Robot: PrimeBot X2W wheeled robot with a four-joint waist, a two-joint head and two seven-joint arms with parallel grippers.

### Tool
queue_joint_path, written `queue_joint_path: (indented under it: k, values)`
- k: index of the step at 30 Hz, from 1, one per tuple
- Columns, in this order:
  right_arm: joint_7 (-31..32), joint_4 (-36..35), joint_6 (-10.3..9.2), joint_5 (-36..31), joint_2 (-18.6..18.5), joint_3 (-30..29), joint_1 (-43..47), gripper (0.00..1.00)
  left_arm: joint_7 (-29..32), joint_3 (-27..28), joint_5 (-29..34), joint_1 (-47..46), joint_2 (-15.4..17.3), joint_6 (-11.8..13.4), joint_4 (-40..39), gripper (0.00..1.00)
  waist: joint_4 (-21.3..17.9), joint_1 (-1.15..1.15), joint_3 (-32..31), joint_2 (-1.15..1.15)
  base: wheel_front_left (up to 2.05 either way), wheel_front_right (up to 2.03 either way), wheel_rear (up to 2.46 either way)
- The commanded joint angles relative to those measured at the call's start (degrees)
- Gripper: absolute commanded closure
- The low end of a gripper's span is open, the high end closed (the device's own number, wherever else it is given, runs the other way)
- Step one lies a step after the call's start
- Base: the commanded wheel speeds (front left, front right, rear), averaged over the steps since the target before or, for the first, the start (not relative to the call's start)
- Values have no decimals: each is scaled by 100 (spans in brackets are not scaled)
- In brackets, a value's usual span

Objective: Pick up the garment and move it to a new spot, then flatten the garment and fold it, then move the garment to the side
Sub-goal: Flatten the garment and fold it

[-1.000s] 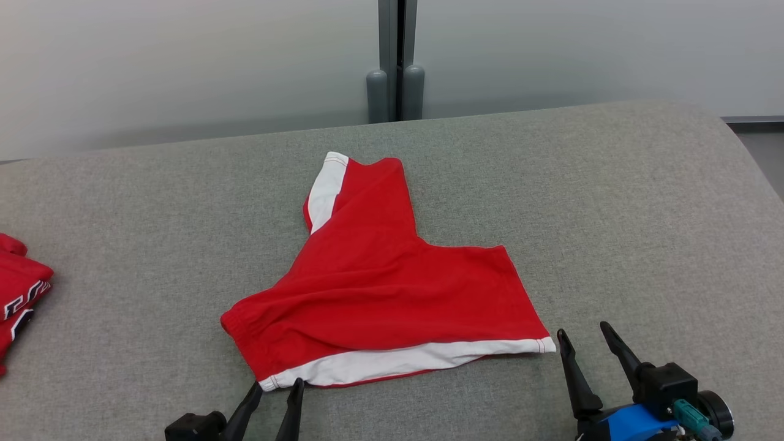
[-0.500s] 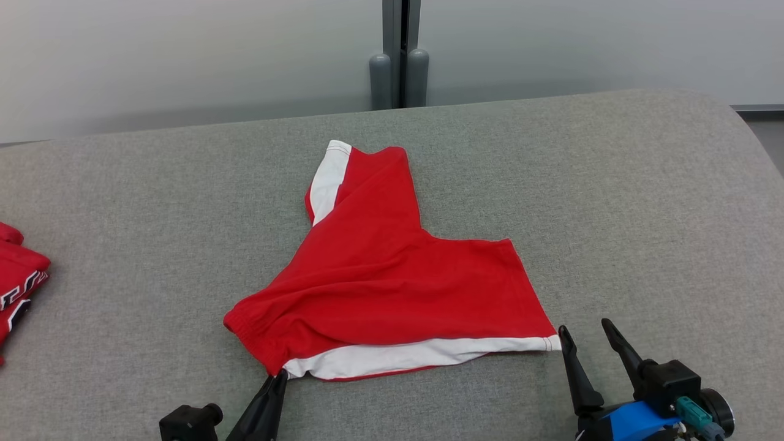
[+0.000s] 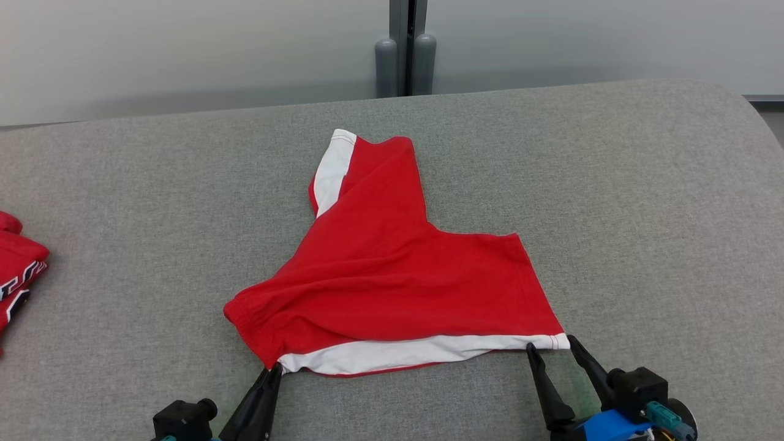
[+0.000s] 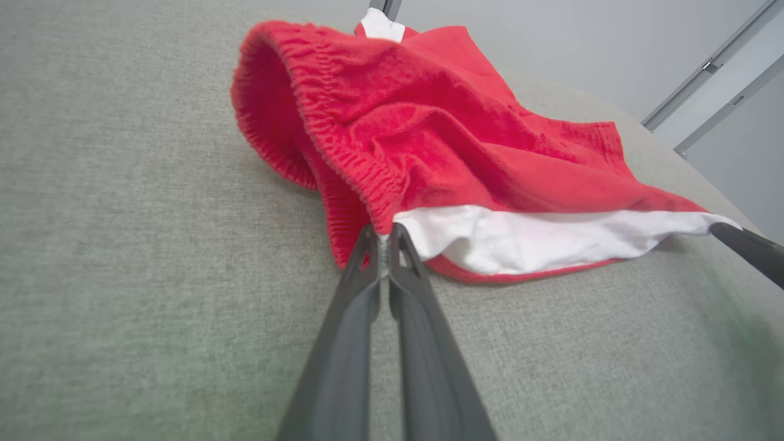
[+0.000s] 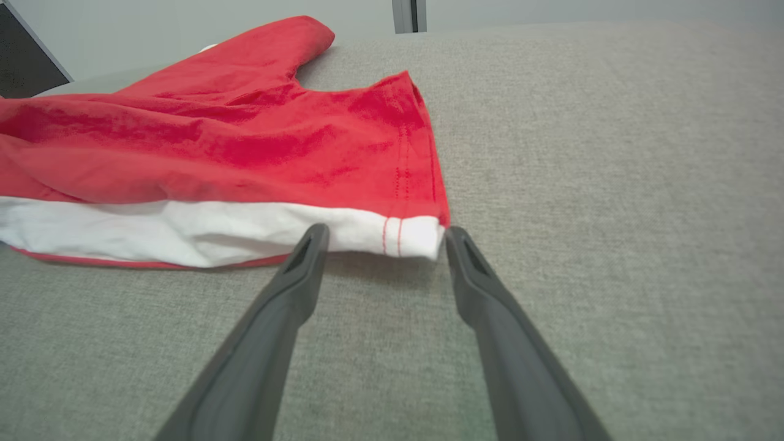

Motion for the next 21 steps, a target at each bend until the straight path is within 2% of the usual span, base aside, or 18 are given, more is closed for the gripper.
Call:
queue_joint_path:
  k: [1, 7, 9, 10, 11, 13, 15, 17, 21]
  values:
    - [-3, 25, 1, 30, -30, -1, -58, 0, -15, 40, 30, -121, 52, -9, -27, 100, -2, 0, 9, -1, 0, 0, 0]
    - [-3, 18, 1, 122, -28, 67, -65, 2, -15, 55, 68, -120, 38, -9, -62, 100, -13, 0, 31, -1, 0, 0, 0]
    - [-4, 5, 1, 126, -28, 86, -67, 20, -15, 52, 79, -124, 33, -9, -70, 100, -14, 0, 34, -1, 0, 0, 0]
    - [-4, -4, 2, 124, -28, 92, -69, 40, -15, 46, 85, -123, 33, -9, -73, 100, -13, 0, 35, -1, 0, 0, 0]
    - [-3, -8, 2, 122, -28, 95, -69, 52, -15, 39, 90, -121, 35, -9, -73, 100, -13, 0, 34, -1, 0, 0, 0]
    - [-3, -30, 2, 123, -28, 92, -65, 62, -15, 29, 93, -116, 33, -9, -74, 100, -7, 0, 33, -1, 0, 0, 0]
    - [-4, -33, 2, 119, -28, 82, -55, 78, -15, 19, 100, -114, 37, -9, -73, 100, -1, 0, 30, -1, 0, 0, 0]
    - [-4, -28, 1, 120, -28, 67, -45, 88, -15, 26, 92, -103, 34, -9, -67, 100, 5, 0, 26, -1, 0, 0, 0]
    - [-4, -67, 2, 120, -29, 19, -40, 87, -15, 39, 107, -72, 44, -9, -56, 100, 8, 0, 21, -1, 0, 0, 0]
